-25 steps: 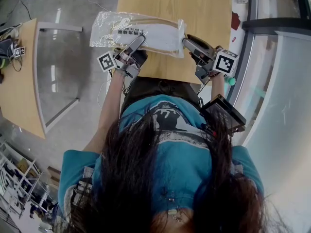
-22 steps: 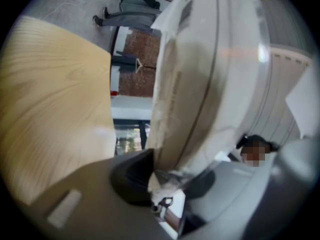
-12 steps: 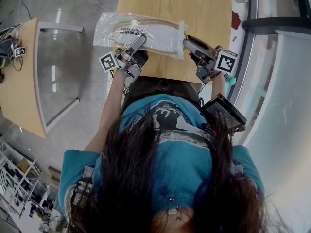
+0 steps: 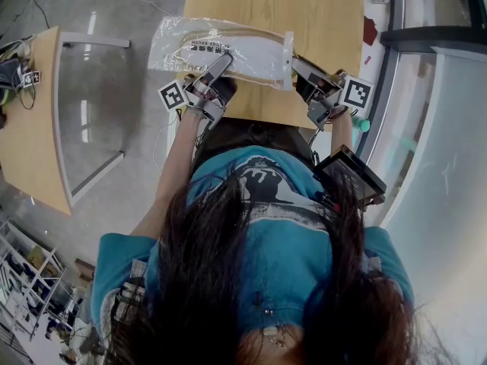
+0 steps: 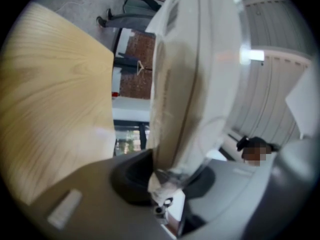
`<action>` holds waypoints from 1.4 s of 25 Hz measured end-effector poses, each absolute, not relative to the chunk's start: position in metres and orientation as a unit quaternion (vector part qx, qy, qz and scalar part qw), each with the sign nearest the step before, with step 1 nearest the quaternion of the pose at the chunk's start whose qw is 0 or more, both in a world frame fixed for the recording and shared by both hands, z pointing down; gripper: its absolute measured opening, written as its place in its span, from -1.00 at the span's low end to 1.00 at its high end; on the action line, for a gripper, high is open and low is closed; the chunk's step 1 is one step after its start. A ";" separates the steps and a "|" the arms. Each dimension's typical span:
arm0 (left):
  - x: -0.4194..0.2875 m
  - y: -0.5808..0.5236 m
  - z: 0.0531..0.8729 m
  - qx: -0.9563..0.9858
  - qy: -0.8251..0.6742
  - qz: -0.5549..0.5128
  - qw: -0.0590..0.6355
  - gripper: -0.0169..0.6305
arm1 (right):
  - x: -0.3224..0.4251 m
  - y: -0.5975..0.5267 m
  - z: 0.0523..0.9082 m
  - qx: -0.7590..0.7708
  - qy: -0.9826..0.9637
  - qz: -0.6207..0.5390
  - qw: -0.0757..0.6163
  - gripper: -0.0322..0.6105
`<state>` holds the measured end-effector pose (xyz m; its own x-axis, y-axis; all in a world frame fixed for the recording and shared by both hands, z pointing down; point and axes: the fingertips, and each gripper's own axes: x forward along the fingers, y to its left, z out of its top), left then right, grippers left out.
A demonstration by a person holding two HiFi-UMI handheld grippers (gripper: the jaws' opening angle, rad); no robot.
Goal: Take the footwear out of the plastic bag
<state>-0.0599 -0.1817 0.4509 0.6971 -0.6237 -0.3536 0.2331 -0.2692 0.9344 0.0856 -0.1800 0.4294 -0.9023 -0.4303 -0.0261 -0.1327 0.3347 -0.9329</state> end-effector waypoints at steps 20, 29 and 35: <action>-0.075 -0.203 0.493 0.729 -0.292 -0.267 0.559 -0.64 | 0.122 -0.181 0.467 -0.261 0.767 -0.581 0.076 -0.63; -0.084 -0.210 0.511 0.731 -0.329 -0.228 0.553 -0.64 | 0.132 -0.180 0.475 -0.278 0.768 -0.575 0.054 -0.63; -0.094 -0.214 0.519 0.735 -0.359 -0.207 0.537 -0.61 | 0.130 -0.180 0.477 -0.280 0.774 -0.567 0.040 -0.63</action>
